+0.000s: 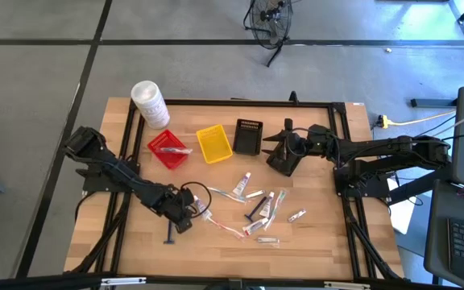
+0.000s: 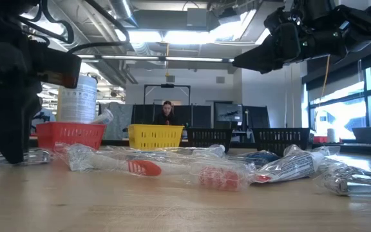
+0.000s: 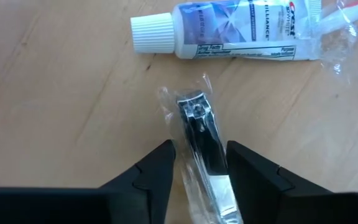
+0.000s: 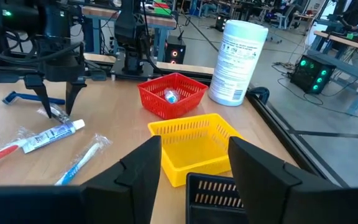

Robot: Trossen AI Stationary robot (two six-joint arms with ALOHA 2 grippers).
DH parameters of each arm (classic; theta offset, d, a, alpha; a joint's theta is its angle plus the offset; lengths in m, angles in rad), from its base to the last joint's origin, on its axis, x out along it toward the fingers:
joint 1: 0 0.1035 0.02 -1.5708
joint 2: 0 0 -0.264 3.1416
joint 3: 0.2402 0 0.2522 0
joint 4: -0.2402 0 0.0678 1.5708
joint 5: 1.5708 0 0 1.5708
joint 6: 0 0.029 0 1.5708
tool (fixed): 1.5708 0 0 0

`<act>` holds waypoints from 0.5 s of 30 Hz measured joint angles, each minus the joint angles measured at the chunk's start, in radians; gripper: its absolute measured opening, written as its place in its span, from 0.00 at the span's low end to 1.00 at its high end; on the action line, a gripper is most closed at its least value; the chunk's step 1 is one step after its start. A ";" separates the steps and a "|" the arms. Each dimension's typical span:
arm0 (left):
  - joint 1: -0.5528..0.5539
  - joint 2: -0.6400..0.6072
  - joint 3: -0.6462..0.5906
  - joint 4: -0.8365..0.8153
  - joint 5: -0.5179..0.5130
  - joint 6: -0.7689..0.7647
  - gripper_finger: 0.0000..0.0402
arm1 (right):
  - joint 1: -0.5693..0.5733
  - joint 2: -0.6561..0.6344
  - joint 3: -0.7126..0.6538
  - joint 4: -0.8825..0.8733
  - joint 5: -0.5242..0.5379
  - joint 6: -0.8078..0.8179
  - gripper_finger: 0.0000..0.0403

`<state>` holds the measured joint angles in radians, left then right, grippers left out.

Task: Pick & Place Travel size toiletries
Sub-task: Put the nail cutter into the yellow bin

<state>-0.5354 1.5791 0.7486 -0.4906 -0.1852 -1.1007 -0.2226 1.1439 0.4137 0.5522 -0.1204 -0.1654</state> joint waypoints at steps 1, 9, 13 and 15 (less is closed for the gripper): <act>0.000 0.000 0.000 -0.004 -0.001 -0.002 0.32 | 0.000 0.000 0.000 0.000 0.000 0.000 0.47; 0.023 0.006 -0.005 0.014 -0.141 -0.004 0.19 | 0.000 0.000 0.000 0.000 0.000 -0.013 0.42; 0.083 0.007 -0.004 0.038 -0.327 0.015 0.15 | 0.000 0.000 0.000 0.009 0.000 -0.026 0.41; 0.121 0.007 0.015 0.046 -0.375 0.079 0.14 | 0.000 0.000 0.000 0.008 0.000 -0.026 0.40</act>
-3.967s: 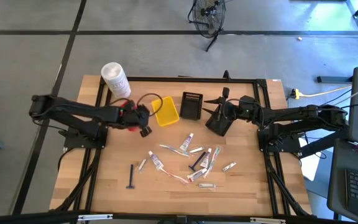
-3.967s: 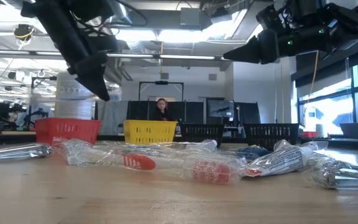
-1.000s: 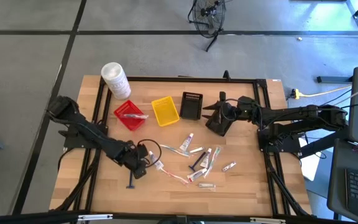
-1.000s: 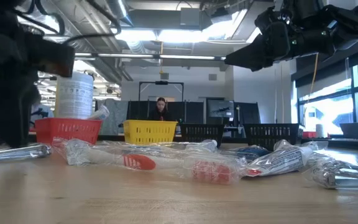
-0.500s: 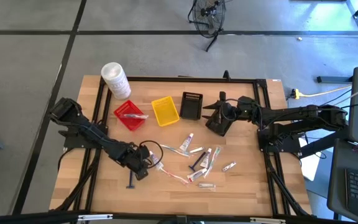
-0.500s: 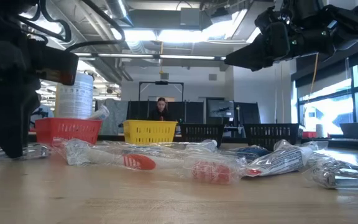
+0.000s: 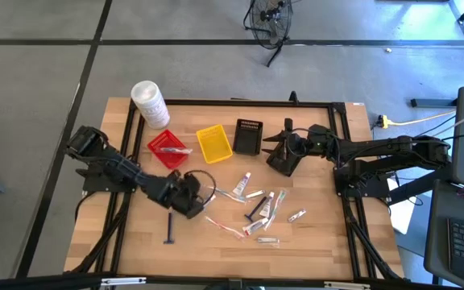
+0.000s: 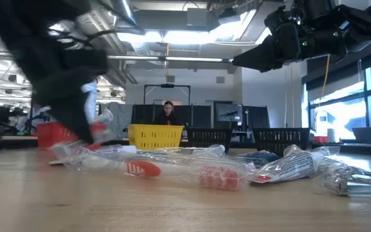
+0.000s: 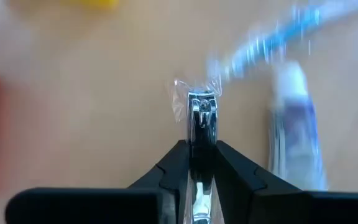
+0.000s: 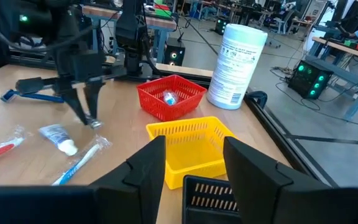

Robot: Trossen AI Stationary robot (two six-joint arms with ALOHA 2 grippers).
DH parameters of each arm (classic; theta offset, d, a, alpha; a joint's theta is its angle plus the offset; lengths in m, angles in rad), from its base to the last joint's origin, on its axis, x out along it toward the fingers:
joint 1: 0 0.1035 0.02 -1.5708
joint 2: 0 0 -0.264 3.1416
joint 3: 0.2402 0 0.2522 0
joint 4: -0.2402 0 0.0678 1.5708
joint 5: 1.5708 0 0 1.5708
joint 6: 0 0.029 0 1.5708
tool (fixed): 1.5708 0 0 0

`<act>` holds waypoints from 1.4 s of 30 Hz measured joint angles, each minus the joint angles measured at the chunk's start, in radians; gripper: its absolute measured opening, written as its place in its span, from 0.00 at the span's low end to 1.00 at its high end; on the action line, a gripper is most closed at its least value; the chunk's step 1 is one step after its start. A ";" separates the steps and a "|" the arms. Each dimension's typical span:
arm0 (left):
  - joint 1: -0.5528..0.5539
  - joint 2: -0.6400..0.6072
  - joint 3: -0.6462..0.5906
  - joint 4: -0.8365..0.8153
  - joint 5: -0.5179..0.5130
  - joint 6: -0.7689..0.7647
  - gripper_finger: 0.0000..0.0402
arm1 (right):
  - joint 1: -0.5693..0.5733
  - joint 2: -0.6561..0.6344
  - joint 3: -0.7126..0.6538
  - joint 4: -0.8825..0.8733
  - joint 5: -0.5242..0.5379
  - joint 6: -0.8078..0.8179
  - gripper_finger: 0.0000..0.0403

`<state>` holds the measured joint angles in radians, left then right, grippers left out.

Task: Pick & Place Travel size toiletries
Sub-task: Put the nail cutter into the yellow bin, then put the toothpaste into the left black bin

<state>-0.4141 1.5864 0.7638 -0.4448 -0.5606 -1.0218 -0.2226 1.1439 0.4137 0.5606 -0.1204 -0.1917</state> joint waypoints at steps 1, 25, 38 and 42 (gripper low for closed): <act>0.027 0.000 0.017 0.003 -0.020 0.047 0.14 | 0.000 0.000 0.000 0.000 0.000 0.000 0.40; 0.749 -0.003 0.217 0.069 0.251 0.935 0.22 | 0.000 0.000 0.000 0.000 0.000 0.013 0.40; 0.759 0.105 0.217 0.081 0.346 0.939 0.31 | 0.000 0.000 0.000 -0.010 0.000 0.053 0.42; 0.725 0.102 0.224 0.077 0.346 0.906 0.31 | 0.000 0.000 0.000 -0.022 -0.001 0.053 0.44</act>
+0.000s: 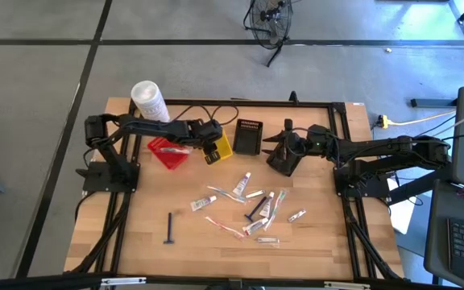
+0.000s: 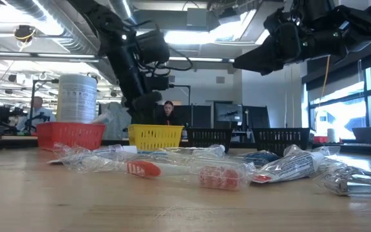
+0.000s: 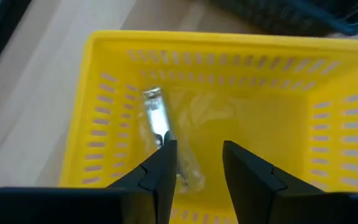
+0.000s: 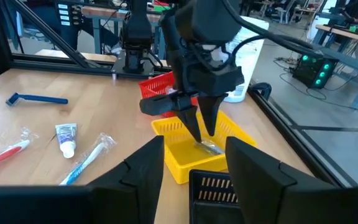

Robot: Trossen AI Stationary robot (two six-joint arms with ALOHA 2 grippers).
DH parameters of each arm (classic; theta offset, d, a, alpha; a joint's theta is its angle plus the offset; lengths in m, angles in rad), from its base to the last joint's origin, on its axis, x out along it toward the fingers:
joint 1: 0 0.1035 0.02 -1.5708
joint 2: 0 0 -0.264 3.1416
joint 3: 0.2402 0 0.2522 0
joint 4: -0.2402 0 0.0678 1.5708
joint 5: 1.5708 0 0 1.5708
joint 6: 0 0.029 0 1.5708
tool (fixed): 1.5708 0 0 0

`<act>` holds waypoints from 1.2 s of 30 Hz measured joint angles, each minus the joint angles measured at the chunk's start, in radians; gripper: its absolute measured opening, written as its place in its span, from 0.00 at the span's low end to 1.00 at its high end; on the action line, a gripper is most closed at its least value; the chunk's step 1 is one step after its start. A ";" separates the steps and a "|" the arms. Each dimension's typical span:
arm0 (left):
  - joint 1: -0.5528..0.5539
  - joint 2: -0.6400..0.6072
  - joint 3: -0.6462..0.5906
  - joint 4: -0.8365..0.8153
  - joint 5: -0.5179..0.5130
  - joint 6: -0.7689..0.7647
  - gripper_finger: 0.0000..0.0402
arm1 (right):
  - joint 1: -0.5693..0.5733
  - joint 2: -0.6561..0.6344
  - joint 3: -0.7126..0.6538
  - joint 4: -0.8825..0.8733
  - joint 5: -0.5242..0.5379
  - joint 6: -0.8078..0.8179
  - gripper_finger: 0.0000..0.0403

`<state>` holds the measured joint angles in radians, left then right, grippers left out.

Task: Pick & Place Travel size toiletries
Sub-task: Put the toothpaste into the left black bin

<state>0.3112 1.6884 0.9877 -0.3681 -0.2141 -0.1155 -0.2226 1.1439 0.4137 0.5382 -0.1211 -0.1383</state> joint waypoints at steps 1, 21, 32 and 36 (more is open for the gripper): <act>-0.011 -0.011 0.005 -0.010 0.000 -0.008 0.31 | 0.000 0.000 0.000 -0.003 0.000 0.000 0.45; -0.325 -0.258 0.083 -0.217 -0.033 -0.167 0.31 | 0.085 0.000 0.000 -0.012 -0.003 0.050 0.42; -0.530 -0.162 0.082 -0.281 -0.134 -0.362 0.31 | 0.142 0.000 0.000 -0.012 -0.002 0.047 0.49; -0.577 -0.121 0.082 -0.278 -0.136 -0.372 0.31 | 0.161 0.002 0.000 -0.012 -0.008 -0.001 0.52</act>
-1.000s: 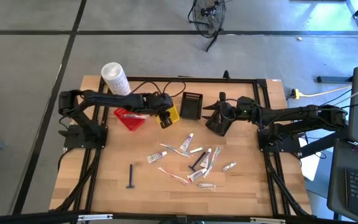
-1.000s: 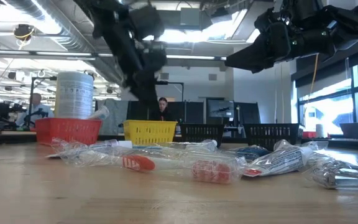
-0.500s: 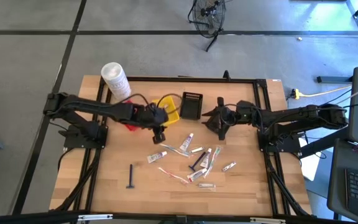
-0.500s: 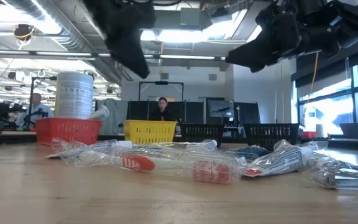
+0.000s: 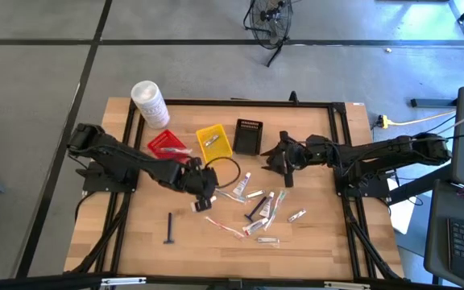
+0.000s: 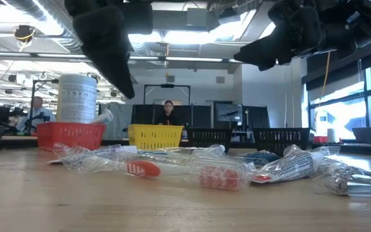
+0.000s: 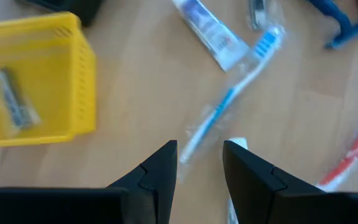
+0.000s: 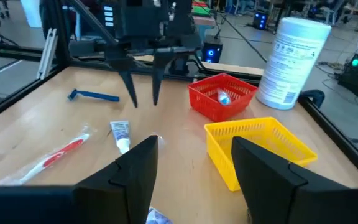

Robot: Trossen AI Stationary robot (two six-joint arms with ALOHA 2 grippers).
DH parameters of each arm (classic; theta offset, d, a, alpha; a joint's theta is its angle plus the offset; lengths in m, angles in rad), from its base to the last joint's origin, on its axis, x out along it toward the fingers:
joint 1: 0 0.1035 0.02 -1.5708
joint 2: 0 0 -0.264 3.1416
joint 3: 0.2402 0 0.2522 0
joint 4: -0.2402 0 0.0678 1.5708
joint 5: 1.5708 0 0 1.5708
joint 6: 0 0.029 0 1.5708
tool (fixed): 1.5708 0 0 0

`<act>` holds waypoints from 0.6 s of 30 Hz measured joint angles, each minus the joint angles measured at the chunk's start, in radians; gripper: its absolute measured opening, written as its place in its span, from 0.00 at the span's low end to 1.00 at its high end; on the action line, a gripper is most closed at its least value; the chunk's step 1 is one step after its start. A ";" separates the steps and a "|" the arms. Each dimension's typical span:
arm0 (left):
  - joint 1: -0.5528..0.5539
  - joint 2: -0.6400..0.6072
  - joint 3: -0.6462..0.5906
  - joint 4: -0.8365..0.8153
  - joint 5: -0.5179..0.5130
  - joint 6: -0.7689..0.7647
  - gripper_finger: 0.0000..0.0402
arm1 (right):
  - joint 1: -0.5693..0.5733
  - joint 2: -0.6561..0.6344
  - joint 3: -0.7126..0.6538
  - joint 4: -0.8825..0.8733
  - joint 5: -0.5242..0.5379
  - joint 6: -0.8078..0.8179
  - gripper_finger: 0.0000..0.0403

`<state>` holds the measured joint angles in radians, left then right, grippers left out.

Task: Pick & Place Travel size toiletries
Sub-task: Put the toothpaste into the left black bin

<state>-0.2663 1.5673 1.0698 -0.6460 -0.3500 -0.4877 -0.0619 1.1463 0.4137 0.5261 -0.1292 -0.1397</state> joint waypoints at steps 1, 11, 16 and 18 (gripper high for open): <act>-0.009 0.011 0.000 0.001 0.000 0.000 0.31 | 0.007 0.011 0.000 0.003 -0.014 -0.005 0.53; -0.031 0.067 -0.001 0.027 -0.021 0.017 0.31 | 0.055 0.294 0.139 -0.102 -0.047 -0.052 0.53; -0.031 0.067 -0.001 0.027 -0.022 0.064 0.31 | 0.084 0.473 0.298 -0.240 -0.047 -0.102 0.53; -0.030 0.067 -0.001 0.026 -0.022 0.064 0.31 | 0.097 0.529 0.355 -0.321 -0.046 -0.134 0.53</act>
<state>-0.2966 1.6348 1.0691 -0.6197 -0.3719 -0.4241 0.0347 1.6753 0.7684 0.2047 -0.1754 -0.2735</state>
